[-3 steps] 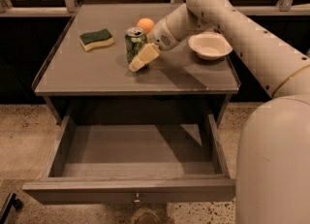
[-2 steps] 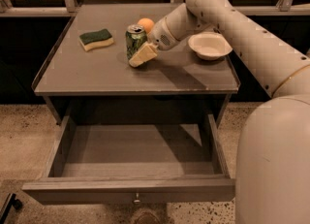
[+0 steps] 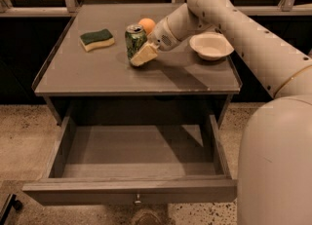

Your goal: Place green can into top drawer

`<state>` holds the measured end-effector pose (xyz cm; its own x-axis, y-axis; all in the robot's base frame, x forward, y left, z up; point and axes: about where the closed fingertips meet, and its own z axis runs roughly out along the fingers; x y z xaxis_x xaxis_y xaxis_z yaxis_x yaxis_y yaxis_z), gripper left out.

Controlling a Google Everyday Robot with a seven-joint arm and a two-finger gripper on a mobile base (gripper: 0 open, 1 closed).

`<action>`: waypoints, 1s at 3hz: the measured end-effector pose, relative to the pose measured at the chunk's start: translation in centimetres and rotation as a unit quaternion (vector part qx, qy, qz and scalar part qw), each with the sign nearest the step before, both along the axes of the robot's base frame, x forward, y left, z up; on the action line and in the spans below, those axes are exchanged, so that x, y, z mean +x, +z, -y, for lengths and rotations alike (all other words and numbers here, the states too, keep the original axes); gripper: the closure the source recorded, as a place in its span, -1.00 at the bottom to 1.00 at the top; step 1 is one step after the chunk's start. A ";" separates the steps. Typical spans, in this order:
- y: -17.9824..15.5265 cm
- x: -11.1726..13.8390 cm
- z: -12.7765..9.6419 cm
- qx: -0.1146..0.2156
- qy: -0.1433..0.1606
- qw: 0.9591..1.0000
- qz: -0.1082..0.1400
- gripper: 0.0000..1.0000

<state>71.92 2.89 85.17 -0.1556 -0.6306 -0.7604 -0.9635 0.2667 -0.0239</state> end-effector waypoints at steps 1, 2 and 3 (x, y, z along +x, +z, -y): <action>0.7 -1.8 1.3 0.006 0.005 1.000 -0.003 1.00; 3.7 -5.7 3.5 0.030 -0.002 0.999 0.024 1.00; 4.9 -10.5 6.2 0.034 -0.034 0.998 0.041 1.00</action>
Offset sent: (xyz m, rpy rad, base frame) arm -0.1325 -0.0966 0.0602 0.1122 -0.1015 -0.0751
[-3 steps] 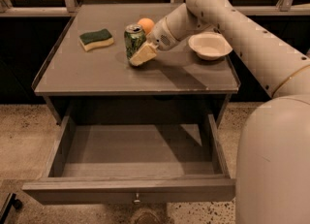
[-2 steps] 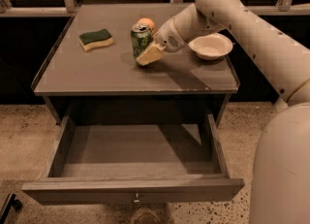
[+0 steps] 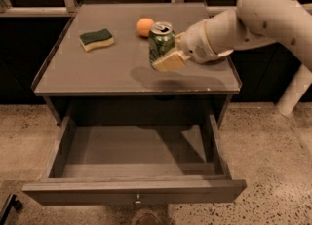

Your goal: Place green can into top drawer

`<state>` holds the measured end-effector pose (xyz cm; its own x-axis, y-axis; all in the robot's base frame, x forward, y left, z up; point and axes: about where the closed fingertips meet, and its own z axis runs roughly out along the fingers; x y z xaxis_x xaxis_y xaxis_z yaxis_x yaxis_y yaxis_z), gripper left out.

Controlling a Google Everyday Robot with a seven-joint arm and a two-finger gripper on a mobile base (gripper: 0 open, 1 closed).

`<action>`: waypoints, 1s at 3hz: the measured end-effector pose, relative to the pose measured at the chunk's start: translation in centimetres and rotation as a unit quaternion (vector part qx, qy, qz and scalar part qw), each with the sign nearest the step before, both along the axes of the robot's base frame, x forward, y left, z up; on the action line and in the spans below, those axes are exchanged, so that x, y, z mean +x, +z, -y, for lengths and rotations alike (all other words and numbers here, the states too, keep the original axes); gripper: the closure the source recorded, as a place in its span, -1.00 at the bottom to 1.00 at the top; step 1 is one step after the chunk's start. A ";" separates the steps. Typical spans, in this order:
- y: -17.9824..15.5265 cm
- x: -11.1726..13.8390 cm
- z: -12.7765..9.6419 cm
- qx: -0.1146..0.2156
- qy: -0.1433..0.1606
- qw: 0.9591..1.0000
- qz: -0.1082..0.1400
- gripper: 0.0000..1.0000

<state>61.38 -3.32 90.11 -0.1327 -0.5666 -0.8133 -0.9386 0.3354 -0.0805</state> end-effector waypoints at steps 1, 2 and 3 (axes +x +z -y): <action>-1.4 -3.7 0.5 -0.013 -0.027 0.999 -0.021 1.00; -2.5 -4.4 0.3 -0.018 -0.025 0.999 -0.031 1.00; -2.6 -4.6 0.0 -0.022 -0.022 0.999 -0.033 1.00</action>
Offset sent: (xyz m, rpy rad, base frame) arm -0.0333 -0.0043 -0.0123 -0.0227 0.0357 -0.0471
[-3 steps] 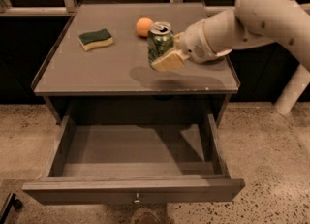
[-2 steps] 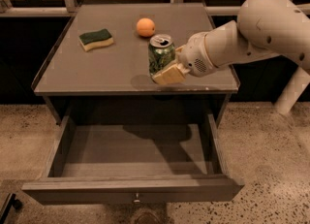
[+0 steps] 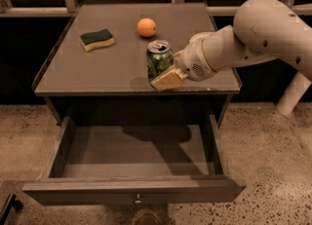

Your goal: Place green can into top drawer

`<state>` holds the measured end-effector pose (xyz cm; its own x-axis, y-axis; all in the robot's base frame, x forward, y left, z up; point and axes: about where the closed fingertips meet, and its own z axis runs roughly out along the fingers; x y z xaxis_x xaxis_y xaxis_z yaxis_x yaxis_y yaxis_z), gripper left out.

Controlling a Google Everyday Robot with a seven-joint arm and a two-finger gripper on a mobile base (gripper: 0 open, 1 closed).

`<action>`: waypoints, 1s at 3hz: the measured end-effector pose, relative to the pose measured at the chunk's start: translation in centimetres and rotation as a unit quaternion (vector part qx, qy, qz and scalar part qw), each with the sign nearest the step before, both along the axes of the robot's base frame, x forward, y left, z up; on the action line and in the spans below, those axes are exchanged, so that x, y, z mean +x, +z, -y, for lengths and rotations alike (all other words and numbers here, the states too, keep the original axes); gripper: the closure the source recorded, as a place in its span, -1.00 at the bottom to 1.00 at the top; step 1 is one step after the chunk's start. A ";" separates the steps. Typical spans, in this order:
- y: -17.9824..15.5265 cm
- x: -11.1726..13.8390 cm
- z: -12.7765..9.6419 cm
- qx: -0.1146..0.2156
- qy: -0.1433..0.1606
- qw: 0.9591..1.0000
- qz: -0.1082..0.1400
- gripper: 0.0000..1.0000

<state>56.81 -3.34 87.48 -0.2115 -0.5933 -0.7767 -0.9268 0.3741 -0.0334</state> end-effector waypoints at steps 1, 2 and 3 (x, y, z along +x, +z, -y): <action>-1.2 -2.1 0.6 0.015 -0.023 1.000 -0.005 1.00; -3.8 -5.3 2.0 0.052 -0.068 0.996 -0.012 1.00; -7.2 -7.1 3.4 0.075 -0.105 0.991 -0.038 1.00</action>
Offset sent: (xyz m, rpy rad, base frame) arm -0.0915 -0.0459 -0.0738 0.2003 0.0446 -0.2660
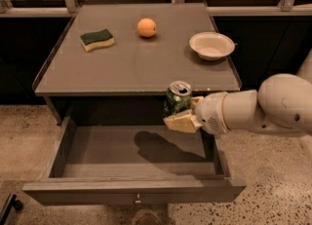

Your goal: Place green can into top drawer

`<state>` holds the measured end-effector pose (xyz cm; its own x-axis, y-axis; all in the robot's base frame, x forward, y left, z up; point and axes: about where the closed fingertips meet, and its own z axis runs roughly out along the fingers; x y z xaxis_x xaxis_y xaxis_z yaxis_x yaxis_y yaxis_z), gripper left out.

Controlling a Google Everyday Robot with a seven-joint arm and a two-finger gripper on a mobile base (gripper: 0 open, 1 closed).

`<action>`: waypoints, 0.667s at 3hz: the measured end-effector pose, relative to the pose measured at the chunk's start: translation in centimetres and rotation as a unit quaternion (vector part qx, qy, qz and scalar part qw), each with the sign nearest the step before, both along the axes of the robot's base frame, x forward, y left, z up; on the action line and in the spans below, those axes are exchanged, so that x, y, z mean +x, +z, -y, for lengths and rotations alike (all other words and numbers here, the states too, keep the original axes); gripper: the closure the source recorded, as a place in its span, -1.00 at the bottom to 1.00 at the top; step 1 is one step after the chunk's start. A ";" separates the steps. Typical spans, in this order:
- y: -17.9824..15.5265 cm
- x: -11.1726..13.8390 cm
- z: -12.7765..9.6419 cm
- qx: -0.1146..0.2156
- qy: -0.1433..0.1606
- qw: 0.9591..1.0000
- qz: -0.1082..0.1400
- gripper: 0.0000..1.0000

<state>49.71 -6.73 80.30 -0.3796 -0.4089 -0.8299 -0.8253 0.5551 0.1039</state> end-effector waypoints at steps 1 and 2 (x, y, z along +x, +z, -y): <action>-2.5 -0.8 1.2 0.012 -0.030 0.999 -0.020 1.00; -5.5 -0.7 1.8 0.009 -0.060 0.997 -0.048 1.00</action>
Offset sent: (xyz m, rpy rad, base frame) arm -0.0050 -0.0266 -0.0954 0.0161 0.1761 -0.2076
